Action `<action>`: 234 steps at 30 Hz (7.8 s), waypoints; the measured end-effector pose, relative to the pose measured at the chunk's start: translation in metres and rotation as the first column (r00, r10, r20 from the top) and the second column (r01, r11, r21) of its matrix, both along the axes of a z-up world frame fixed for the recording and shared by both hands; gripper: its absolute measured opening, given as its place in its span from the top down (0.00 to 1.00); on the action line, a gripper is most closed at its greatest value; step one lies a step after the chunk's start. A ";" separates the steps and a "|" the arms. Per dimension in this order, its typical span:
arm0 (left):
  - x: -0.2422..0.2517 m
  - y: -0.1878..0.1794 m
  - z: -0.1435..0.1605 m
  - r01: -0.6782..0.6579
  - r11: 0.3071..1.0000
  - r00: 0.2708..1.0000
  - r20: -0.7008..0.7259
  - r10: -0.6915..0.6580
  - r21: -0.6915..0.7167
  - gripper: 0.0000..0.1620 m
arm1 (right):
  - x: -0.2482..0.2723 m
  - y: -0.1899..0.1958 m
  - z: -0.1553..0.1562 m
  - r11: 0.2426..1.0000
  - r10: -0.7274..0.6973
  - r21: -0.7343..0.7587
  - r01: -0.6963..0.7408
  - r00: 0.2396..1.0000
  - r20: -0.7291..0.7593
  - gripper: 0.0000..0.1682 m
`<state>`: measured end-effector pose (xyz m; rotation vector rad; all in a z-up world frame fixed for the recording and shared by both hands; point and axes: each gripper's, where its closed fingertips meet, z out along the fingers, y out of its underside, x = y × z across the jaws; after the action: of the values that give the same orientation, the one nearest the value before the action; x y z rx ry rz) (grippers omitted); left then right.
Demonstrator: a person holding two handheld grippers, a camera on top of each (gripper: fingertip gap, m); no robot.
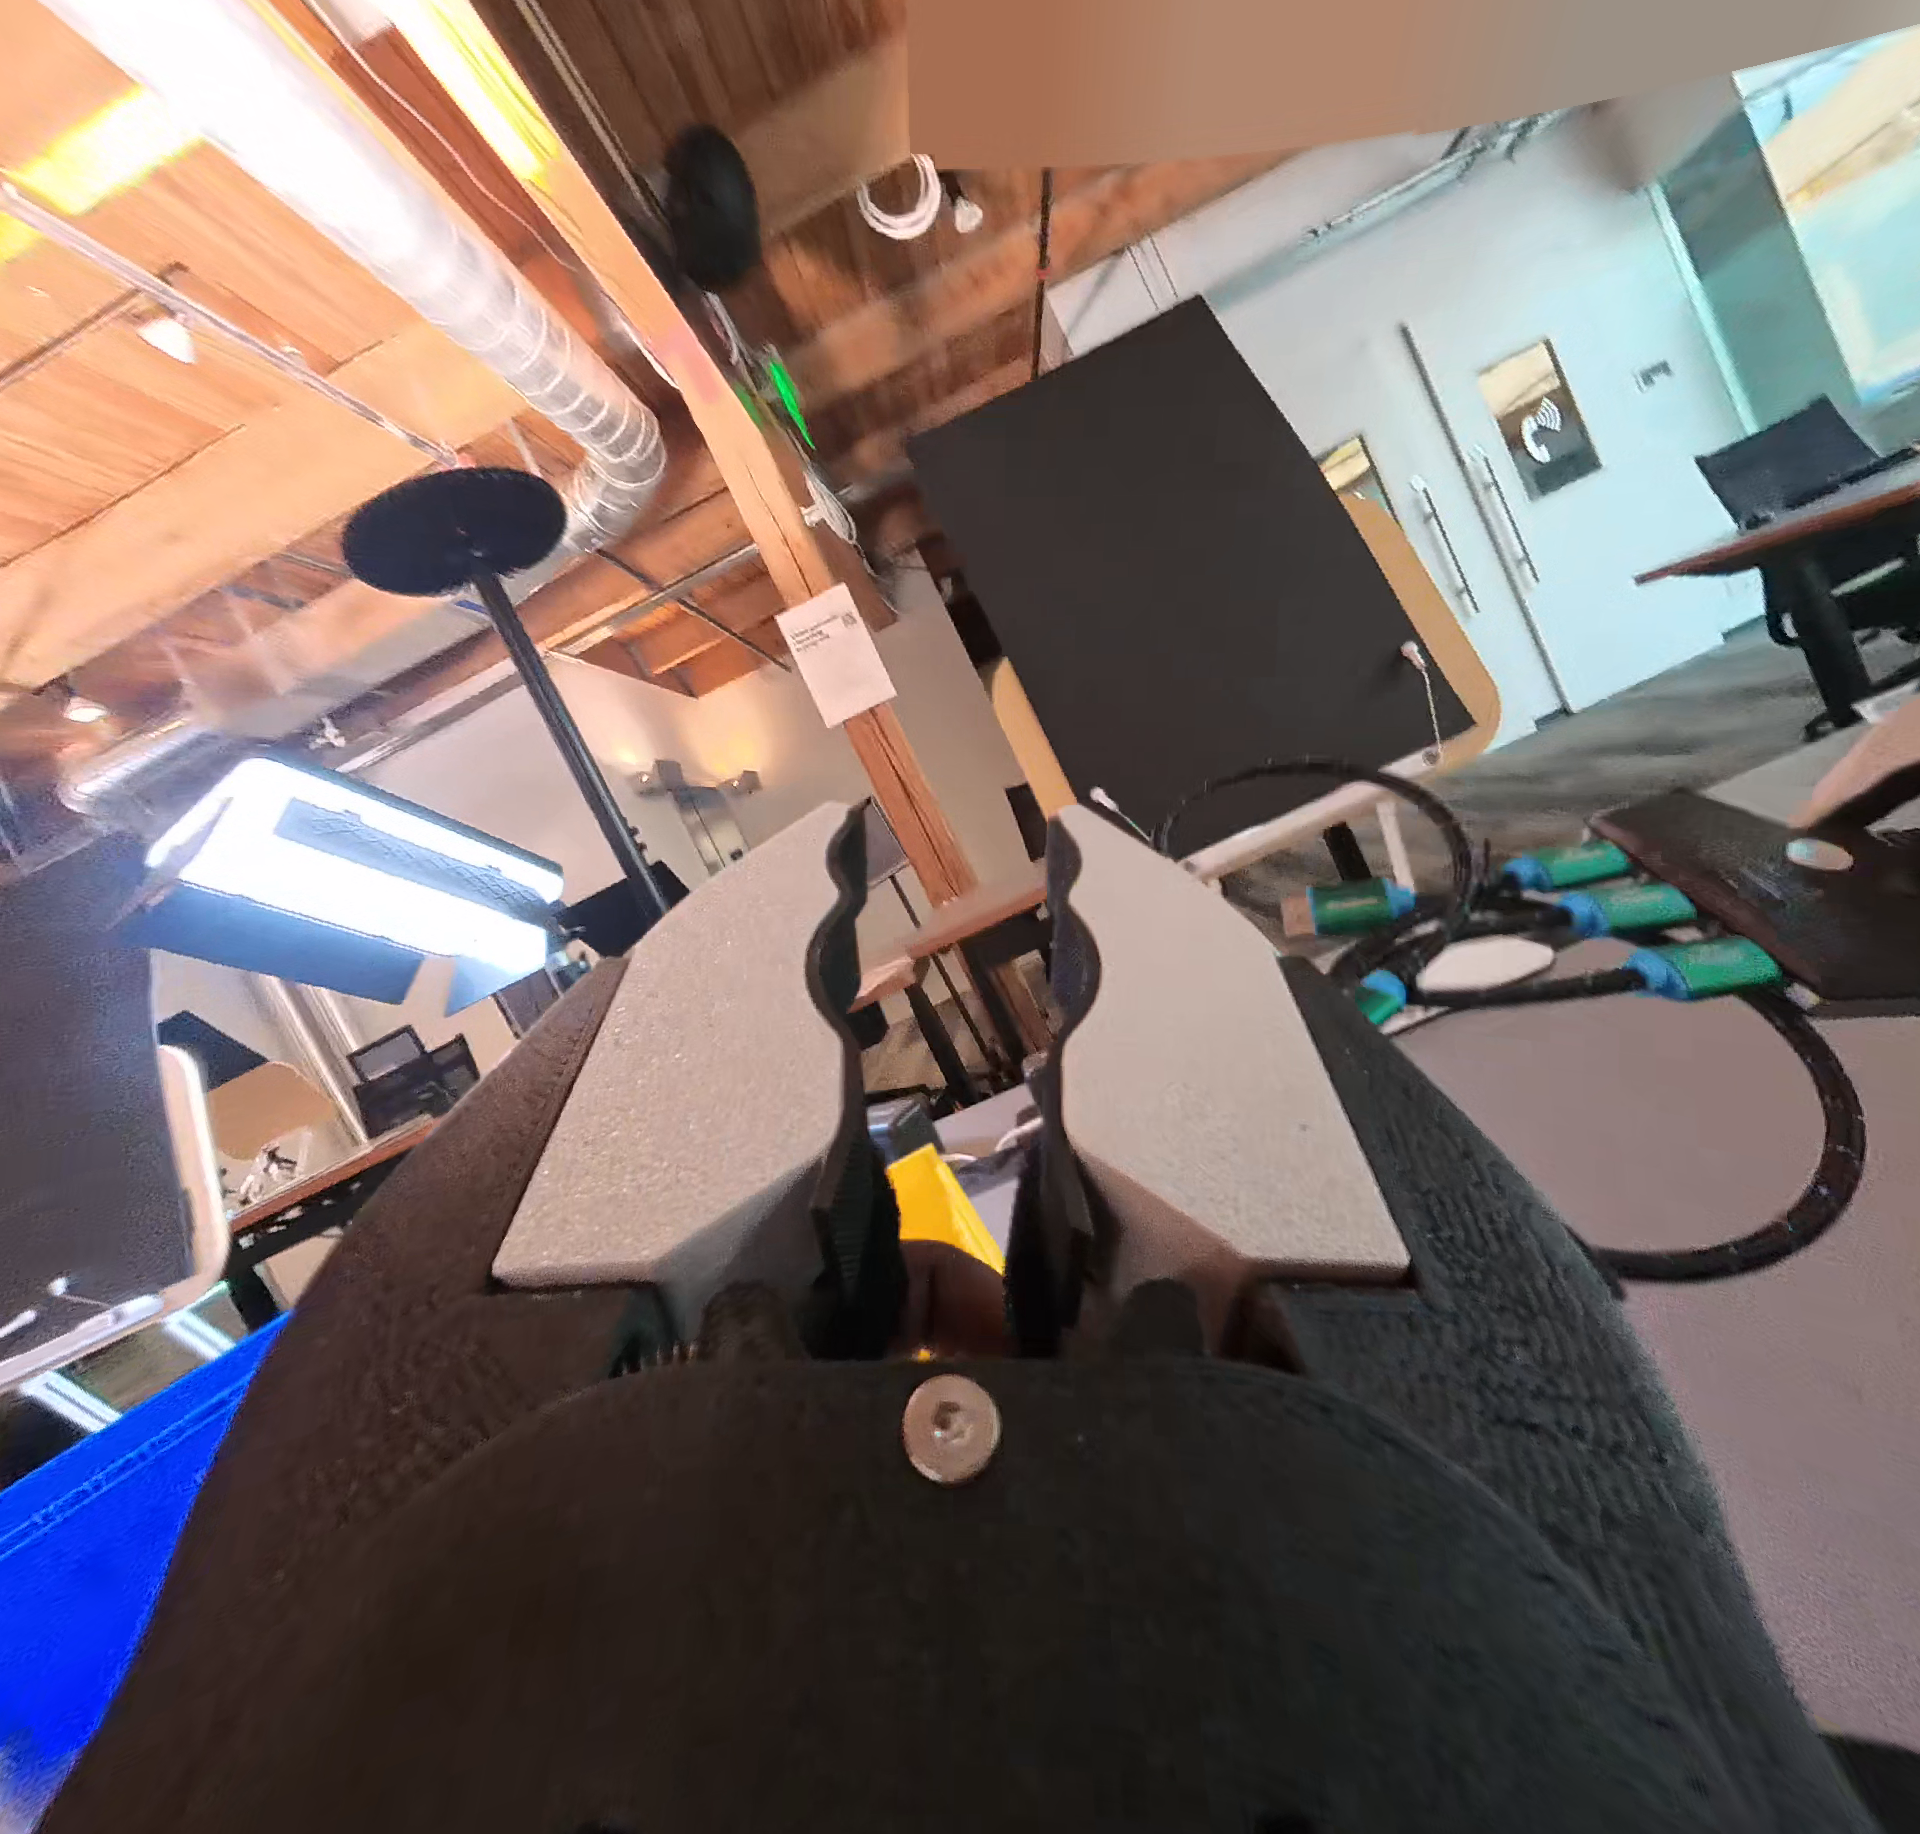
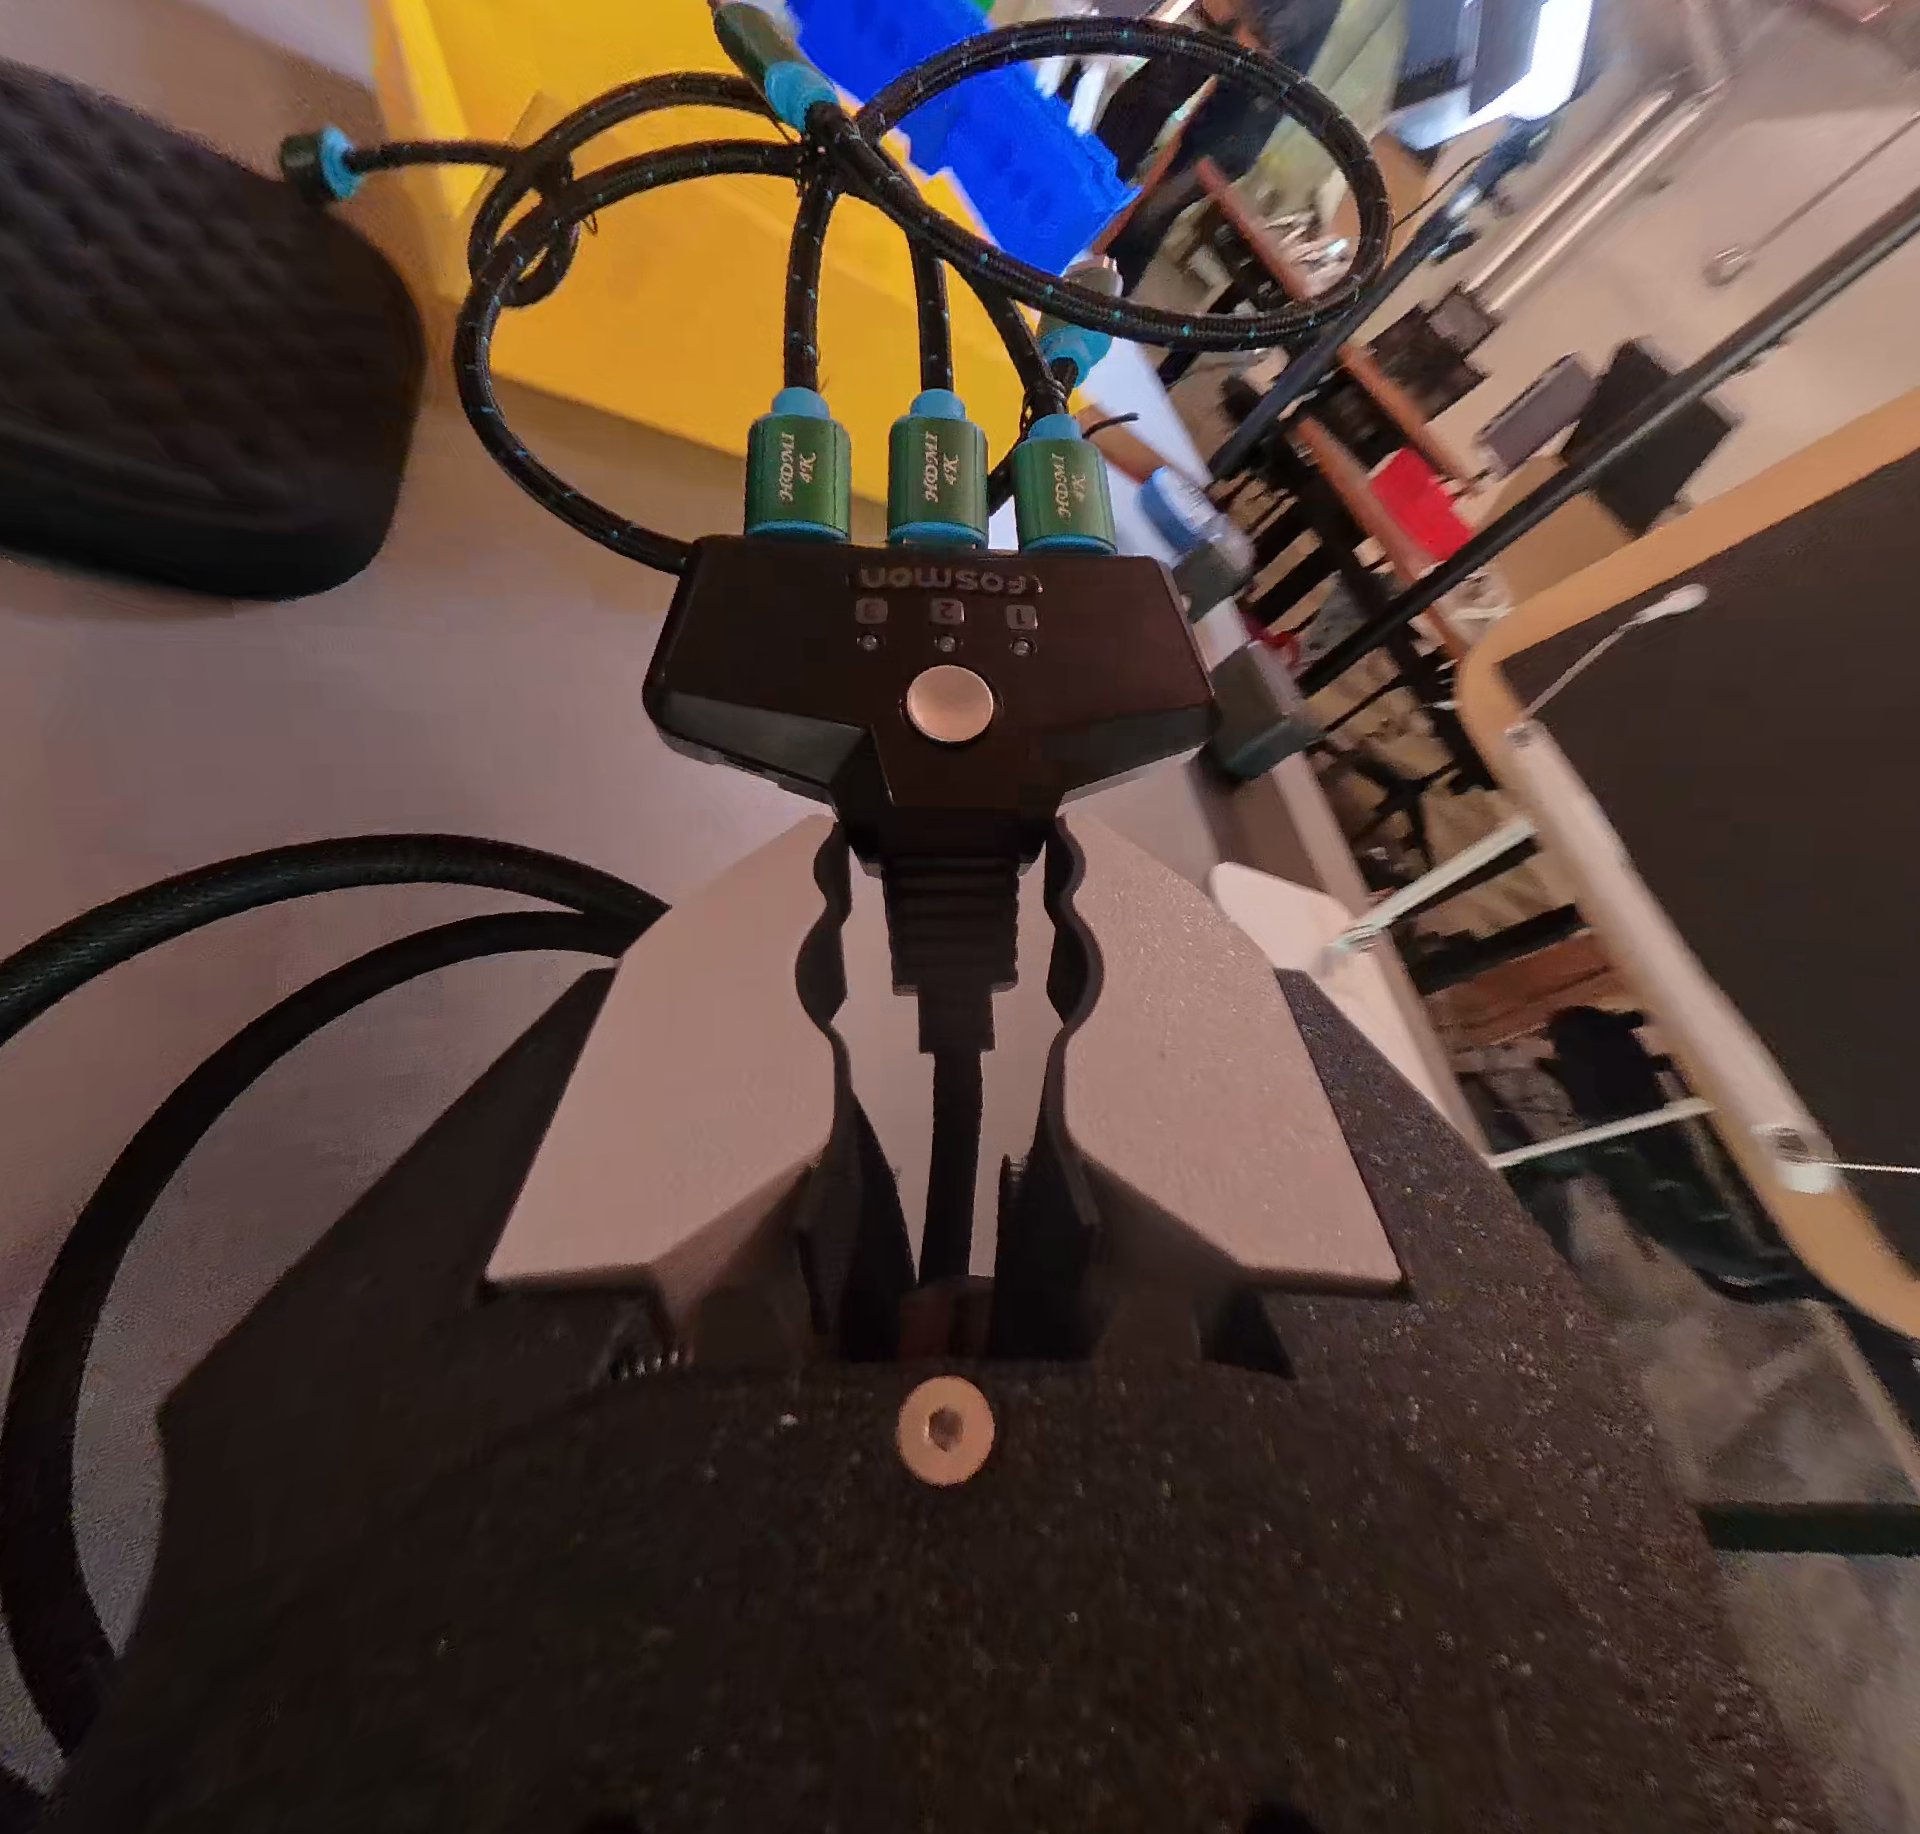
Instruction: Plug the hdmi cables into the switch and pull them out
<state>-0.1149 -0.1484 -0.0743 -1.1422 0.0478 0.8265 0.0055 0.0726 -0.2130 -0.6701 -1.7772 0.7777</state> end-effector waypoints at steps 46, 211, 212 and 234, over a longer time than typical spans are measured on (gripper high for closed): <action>0.059 0.089 -0.123 0.239 0.898 0.963 -0.024 -0.267 -0.370 0.81 | 0.217 0.304 0.181 0.573 -0.625 -0.160 0.804 0.303 -0.720 0.80; 0.149 0.106 -0.164 0.996 -0.086 -0.049 0.977 -0.206 0.032 0.97 | 0.052 -0.074 0.002 0.939 0.342 0.007 -0.345 0.928 -0.148 0.60; 0.148 0.105 -0.164 0.995 -0.094 -0.051 0.978 -0.200 0.032 0.97 | 0.053 -0.076 -0.003 0.933 0.358 0.006 -0.359 0.928 -0.107 0.59; 0.111 0.139 -0.129 0.841 0.323 0.534 0.569 -0.625 -0.435 0.68 | 0.023 -0.062 -0.042 0.991 0.130 -0.005 -0.130 0.987 0.095 0.92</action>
<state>-0.0038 -0.0099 -0.2037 -1.7155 0.6490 -0.3070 0.0289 0.0108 -0.2551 -0.6032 -1.9226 0.8445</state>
